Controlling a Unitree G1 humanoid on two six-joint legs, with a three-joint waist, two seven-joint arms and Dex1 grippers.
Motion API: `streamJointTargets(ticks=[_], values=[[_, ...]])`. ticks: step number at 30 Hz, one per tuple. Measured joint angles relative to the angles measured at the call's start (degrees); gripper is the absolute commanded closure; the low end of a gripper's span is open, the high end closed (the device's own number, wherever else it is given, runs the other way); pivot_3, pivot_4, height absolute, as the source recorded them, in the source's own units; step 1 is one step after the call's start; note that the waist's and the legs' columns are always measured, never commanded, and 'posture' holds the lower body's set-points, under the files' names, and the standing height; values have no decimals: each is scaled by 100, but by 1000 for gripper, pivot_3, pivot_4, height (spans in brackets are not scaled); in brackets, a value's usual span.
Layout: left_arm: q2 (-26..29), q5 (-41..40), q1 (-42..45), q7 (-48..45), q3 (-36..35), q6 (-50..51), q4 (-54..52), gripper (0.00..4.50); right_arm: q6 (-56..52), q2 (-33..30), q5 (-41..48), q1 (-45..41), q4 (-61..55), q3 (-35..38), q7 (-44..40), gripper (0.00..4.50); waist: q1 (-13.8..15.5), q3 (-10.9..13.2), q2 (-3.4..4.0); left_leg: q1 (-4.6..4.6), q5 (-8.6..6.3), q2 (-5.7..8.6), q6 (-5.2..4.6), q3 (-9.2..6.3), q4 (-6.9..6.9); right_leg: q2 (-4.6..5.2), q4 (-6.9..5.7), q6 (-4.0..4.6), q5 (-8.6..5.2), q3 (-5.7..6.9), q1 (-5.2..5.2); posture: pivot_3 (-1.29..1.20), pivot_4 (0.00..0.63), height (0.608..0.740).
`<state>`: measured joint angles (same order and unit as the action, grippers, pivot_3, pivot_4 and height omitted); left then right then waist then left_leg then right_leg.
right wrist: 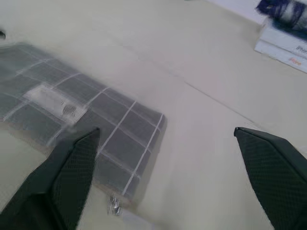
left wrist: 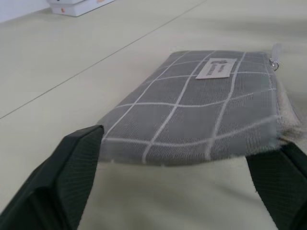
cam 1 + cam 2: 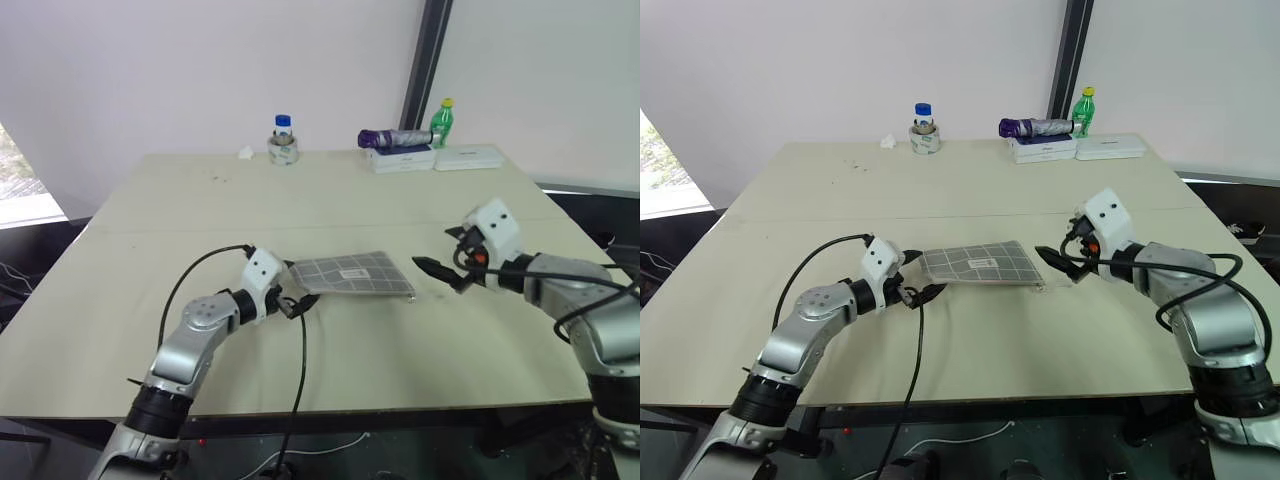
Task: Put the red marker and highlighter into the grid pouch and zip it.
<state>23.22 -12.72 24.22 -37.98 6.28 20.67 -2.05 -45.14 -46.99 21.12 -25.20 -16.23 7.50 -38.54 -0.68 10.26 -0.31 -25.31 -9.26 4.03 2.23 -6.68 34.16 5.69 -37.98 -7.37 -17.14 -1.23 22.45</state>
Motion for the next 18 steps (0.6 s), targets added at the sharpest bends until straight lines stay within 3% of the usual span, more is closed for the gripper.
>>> streamJointTargets(ticks=[12,18], values=[[811,-783,-1493,-54,-1514,555,-854,70,730,-353,91,1413,95,938,-705,0,1,0,0,3,-3,-8,-4,0,-1,7,2,3,-1,-4,-1,0,150,740],[929,-803,-1809,53,-1868,601,-995,70,905,-330,161,1507,250,958,-774,0,20,0,1,4,-3,-7,-4,2,2,14,3,20,-9,-3,-3,0,150,740]])
